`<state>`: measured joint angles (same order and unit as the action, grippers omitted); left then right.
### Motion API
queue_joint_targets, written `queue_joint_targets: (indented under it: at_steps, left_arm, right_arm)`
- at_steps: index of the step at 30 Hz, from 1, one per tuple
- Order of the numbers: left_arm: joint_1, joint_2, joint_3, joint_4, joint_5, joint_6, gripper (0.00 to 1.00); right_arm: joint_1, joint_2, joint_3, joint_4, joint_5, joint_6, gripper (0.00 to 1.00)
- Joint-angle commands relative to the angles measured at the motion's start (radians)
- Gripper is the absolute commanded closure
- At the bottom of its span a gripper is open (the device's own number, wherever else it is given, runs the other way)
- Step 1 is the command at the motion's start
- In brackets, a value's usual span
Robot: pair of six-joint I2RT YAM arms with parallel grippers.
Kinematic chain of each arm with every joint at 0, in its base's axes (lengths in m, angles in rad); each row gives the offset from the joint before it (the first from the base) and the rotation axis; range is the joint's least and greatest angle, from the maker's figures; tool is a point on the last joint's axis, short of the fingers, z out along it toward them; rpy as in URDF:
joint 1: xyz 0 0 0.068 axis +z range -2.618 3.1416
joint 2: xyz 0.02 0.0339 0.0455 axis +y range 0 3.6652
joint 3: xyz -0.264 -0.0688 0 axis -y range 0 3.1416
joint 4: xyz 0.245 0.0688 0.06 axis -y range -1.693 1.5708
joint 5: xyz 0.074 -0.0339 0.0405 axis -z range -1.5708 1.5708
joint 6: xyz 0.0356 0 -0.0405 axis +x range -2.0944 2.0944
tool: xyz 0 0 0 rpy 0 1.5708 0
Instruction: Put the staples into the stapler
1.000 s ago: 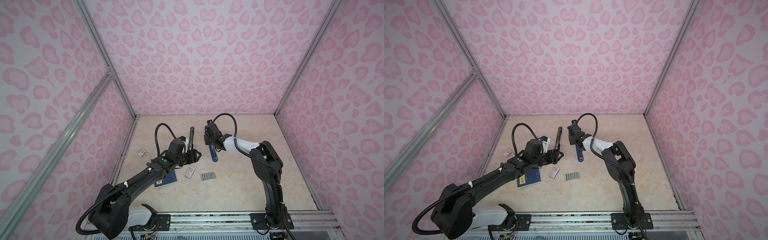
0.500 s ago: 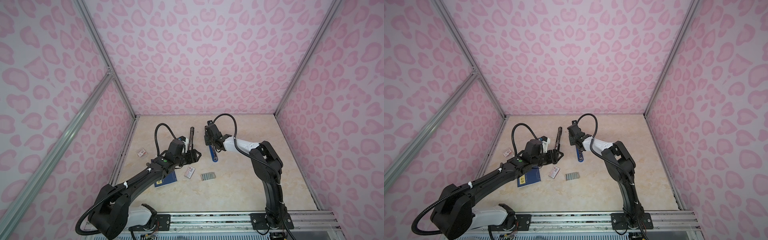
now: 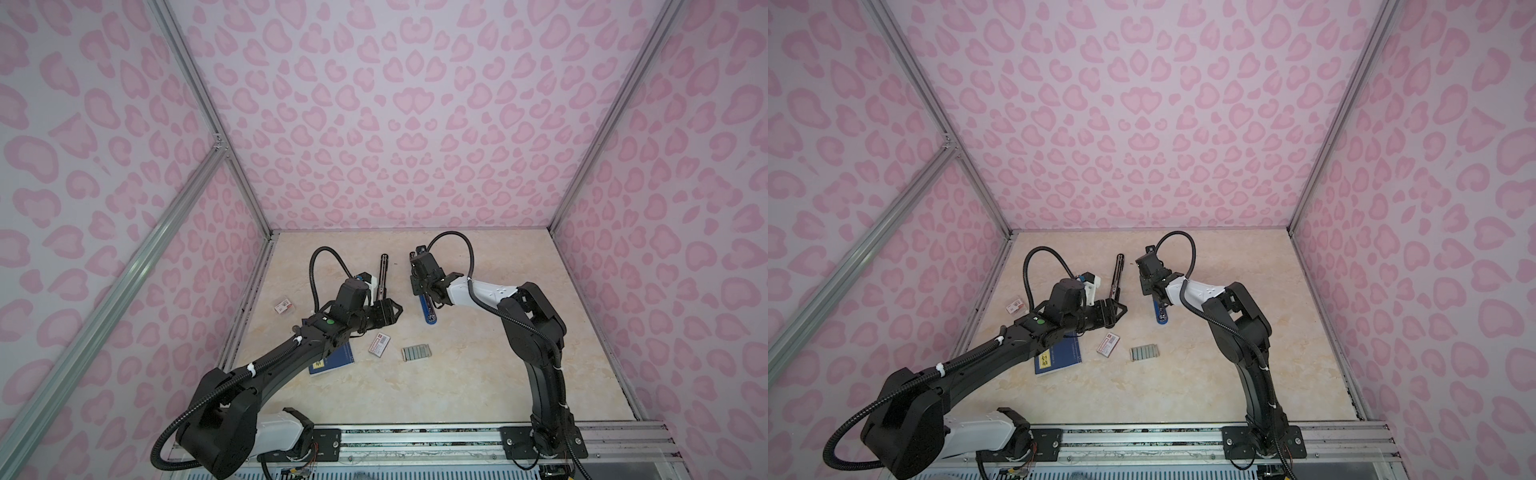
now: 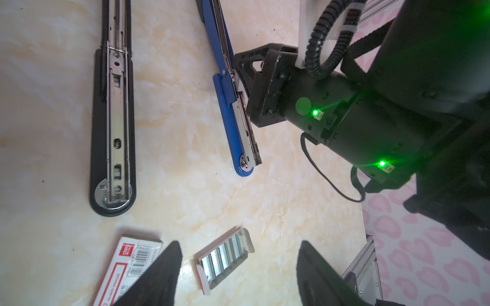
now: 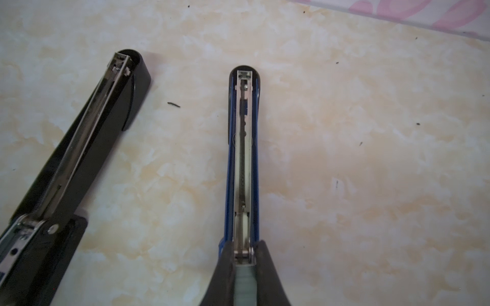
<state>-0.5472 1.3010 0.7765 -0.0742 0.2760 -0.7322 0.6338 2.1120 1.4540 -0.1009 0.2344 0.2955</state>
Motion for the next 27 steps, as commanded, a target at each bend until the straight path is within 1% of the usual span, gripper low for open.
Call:
queue_joint_targets:
  at_steps: [1,12,27]
  left_arm:
    - [0.001,-0.004,0.001,0.021,-0.006,-0.003,0.28]
    - [0.001,-0.003,0.004,0.025,-0.004,-0.003,0.29]
    - [0.001,-0.008,-0.01,0.027,-0.008,-0.003,0.29]
  right_arm:
    - [0.001,-0.007,-0.014,0.001,-0.001,0.006,0.86]
    - [0.005,-0.032,-0.007,0.001,0.009,0.006,0.86]
    - [0.01,-0.015,-0.029,0.008,0.005,0.005,0.86]
